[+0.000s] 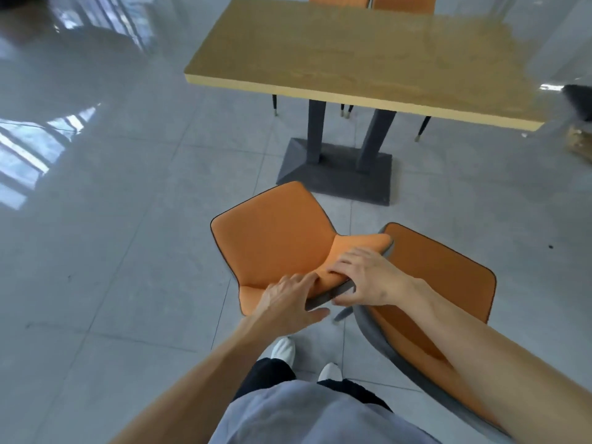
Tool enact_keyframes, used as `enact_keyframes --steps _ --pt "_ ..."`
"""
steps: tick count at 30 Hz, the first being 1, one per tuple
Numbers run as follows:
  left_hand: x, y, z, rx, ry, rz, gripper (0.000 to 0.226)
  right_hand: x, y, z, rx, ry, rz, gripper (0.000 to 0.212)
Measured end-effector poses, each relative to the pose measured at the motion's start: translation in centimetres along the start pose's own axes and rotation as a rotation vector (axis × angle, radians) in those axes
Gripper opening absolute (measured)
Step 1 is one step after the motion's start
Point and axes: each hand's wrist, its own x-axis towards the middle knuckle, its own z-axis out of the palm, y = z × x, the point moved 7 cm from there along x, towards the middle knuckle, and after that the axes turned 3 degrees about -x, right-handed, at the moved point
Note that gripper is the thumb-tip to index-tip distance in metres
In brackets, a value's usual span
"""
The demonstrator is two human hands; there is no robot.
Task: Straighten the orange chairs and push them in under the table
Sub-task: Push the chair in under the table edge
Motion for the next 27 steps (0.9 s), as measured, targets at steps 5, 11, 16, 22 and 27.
enact_keyframes --steps 5,11,16,22,27 --pt "-1.0 0.1 0.9 0.092 0.191 -0.149 0.056 0.9 1.0 0.8 -0.167 0.131 -0.030 0.067" --pt "-0.3 0.1 0.5 0.204 0.296 -0.188 0.036 2.0 2.0 0.5 -0.214 0.301 -0.067 0.051" --pt "0.2 -0.2 0.7 0.218 0.308 -0.159 0.036 1.9 2.3 0.2 -0.189 0.459 -0.119 0.029" --pt "3.4 -1.2 -1.7 0.234 0.349 -0.130 0.033 4.4 4.0 -1.6 -0.209 0.560 -0.087 0.036" --pt "6.8 -4.4 -4.8 0.295 0.357 -0.088 0.038 8.6 4.9 -3.2 -0.206 0.558 -0.035 0.041"
